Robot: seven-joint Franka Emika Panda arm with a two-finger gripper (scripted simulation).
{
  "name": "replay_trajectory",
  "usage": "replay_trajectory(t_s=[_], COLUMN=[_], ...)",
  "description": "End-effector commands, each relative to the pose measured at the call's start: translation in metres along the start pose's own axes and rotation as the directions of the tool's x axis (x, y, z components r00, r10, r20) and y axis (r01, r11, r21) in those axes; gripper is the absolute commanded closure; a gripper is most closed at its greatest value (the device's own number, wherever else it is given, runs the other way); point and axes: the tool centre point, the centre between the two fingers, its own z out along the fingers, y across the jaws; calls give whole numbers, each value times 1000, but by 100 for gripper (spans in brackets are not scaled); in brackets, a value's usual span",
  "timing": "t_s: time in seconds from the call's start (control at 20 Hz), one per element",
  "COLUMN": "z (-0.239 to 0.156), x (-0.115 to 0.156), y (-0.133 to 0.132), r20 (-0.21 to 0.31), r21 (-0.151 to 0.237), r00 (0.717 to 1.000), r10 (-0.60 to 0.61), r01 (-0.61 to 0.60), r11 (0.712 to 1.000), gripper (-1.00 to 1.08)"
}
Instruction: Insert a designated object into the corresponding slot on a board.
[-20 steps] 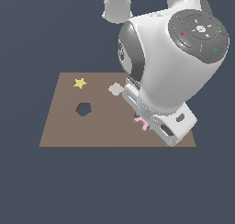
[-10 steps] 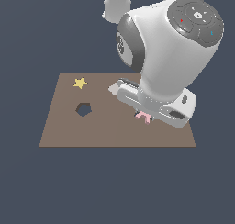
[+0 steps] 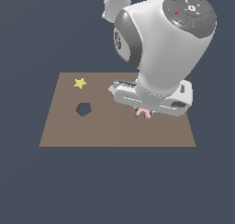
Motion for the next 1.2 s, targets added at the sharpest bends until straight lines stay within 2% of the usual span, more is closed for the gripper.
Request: replay_trajectory(t_s=[0.0,0.35,0.85,0.9,1.15], z=[0,0,10,10,10], x=[2,4,5,5,5], y=[-1,-4,-5,-5,-5], r20=[0,0,2,2,2], r21=[0,0,-1,-1,-1], r00=[999,995,995,995,995], r10=[-42,-99,-102,-102,-102], r01=[42,99,102,102,102], r11=[999,995,995,995,995], gripper=[108,108,108,-92,-92])
